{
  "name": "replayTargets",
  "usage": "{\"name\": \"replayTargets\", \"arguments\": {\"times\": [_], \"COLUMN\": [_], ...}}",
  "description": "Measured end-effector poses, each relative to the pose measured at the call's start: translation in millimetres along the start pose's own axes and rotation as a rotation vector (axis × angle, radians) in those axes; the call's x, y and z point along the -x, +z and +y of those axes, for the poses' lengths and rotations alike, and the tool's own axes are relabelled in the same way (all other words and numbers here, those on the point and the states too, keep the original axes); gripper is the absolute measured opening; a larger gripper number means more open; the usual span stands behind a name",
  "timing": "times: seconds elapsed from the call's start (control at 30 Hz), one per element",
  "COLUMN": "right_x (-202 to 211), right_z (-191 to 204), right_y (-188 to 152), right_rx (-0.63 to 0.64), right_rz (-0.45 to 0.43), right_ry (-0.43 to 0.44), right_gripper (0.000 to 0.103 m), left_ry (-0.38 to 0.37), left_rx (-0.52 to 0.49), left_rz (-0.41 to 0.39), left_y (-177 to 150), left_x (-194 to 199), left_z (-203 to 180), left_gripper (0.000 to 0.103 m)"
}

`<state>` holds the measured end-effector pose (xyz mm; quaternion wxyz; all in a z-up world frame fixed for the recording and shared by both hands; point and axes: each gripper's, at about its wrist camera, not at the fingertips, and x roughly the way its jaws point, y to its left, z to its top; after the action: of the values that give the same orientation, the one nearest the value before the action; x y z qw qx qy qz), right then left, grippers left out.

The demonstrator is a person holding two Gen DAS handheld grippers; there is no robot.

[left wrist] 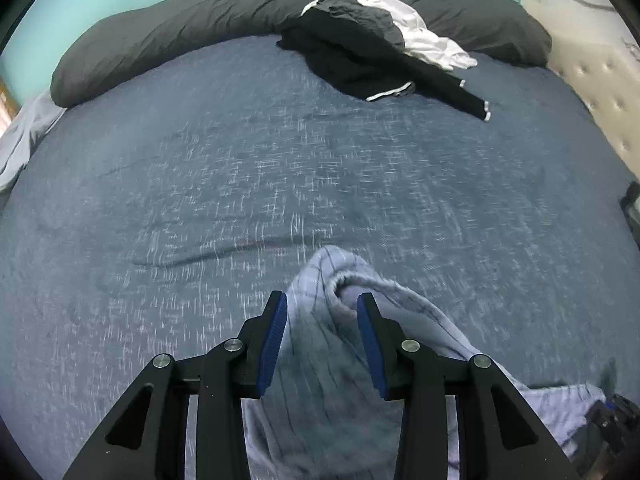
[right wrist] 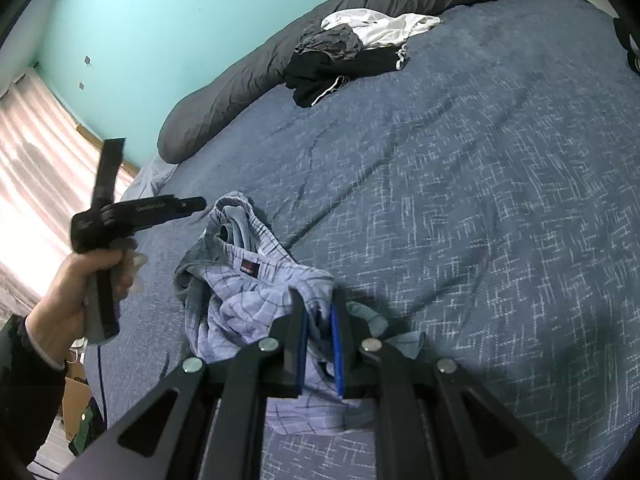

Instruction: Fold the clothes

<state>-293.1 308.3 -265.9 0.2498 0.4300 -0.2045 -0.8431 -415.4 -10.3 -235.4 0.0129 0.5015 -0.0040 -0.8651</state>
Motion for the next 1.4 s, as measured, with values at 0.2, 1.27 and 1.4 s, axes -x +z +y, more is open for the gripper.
{"name": "replayTargets", "arguments": {"times": [0.2,1.27,1.4], "right_x": [-1.3,-2.5,-2.4], "right_z": [-1.4,-4.7,-4.3], "right_y": [1.0,0.6,0.5], "right_rx": [-0.003,-0.018,-0.016], "right_rz": [0.0,-0.006,-0.004], "right_ry": [0.002,0.001,0.001], "right_gripper": [0.01,0.01,0.01], "left_ry": [-0.004,0.048,0.044], "left_rx": [-0.02,-0.174,-0.184], "left_rz": [0.043,-0.045,-0.071], "left_y": [7.4,-7.9,-6.3], "left_x": [-21.3,14.5,20.6], "left_z": [-5.8,-10.2,-12.7], "left_gripper": [0.033,0.009,0.022]}}
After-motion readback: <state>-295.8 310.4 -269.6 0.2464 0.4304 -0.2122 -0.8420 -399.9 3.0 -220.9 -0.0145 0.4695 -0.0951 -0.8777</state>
